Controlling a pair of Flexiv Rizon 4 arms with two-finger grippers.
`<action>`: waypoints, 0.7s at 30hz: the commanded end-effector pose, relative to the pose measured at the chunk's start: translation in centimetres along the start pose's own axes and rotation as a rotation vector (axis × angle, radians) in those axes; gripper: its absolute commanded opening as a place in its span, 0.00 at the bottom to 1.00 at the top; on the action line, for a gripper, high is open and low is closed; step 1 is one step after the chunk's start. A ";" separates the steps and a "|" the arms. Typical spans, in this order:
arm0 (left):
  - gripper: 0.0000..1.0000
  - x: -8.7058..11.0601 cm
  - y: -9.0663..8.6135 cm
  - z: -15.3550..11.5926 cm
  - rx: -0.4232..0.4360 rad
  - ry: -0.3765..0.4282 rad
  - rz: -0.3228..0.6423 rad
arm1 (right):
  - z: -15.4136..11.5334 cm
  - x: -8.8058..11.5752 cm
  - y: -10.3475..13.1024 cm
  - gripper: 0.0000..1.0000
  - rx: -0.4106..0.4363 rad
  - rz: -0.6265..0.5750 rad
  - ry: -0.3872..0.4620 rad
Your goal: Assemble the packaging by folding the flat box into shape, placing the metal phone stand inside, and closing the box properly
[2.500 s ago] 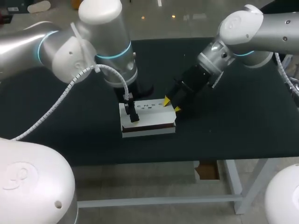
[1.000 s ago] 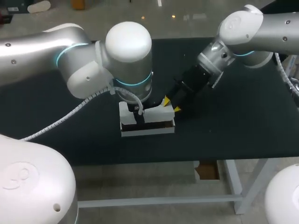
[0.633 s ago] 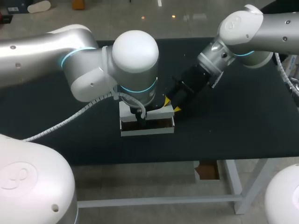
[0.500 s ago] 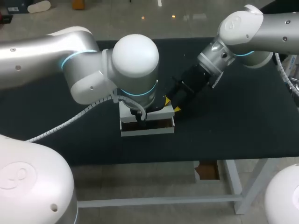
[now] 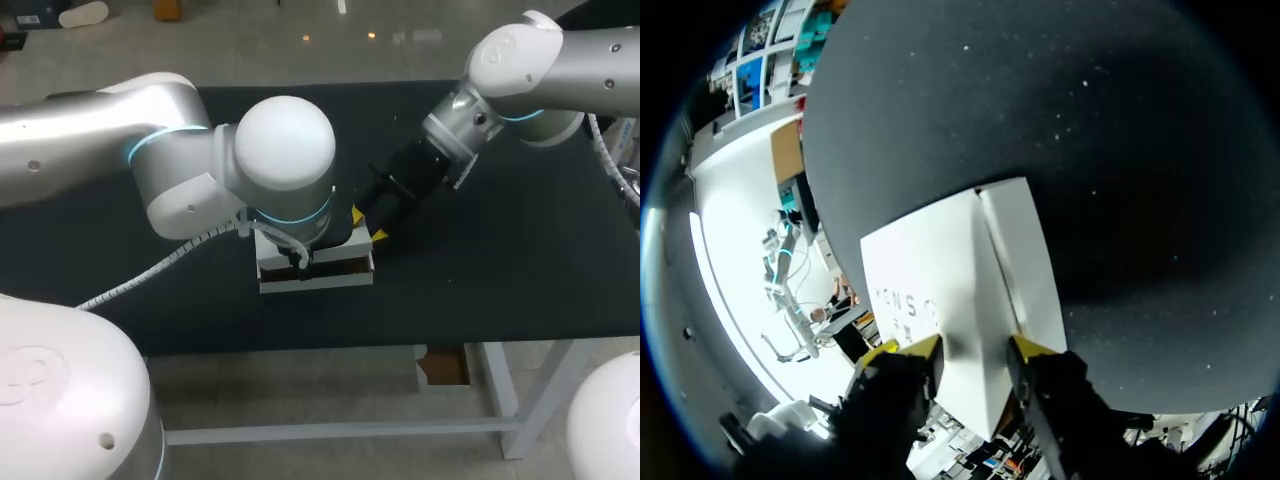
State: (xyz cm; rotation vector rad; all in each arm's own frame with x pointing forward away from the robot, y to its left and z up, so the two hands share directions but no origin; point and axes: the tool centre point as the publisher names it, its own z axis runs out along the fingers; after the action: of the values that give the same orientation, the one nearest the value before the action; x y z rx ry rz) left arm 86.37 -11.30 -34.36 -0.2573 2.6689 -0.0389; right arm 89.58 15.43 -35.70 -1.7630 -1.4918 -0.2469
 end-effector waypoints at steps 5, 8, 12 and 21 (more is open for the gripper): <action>0.35 0.2 0.0 0.2 0.003 -0.010 -0.002 | 0.1 0.0 -0.1 0.45 -0.003 -0.003 -0.006; 0.35 0.3 0.0 0.2 0.004 -0.012 -0.002 | 0.1 -0.1 -0.1 0.45 -0.005 -0.003 -0.009; 0.35 0.4 0.0 0.3 0.006 -0.013 -0.003 | 0.1 -0.5 -0.1 0.46 -0.007 0.001 -0.009; 0.36 0.6 -0.2 0.6 0.004 -0.010 0.005 | -0.2 -0.9 -0.3 0.46 -0.014 0.003 -0.005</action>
State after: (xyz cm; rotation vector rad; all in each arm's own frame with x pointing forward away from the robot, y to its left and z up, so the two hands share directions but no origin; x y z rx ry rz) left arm 86.21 -11.33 -34.89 -0.2473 2.6638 -0.0485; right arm 89.42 14.82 -36.06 -1.7761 -1.4946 -0.2430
